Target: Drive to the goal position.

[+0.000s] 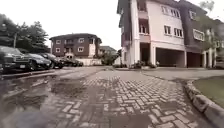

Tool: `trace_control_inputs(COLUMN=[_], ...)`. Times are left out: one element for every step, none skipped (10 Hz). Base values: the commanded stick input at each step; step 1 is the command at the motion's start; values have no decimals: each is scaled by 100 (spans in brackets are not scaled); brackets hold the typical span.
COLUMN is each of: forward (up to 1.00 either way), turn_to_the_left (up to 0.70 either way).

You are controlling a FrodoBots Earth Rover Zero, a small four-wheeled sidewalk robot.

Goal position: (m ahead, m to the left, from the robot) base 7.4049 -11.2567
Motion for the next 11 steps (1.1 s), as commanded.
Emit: trace_control_inputs(forward=[70,70,70,70,70,70,70,70,70,70,70], turn_to_the_left=[0,0,0,0,0,0,0,0,0,0,0])
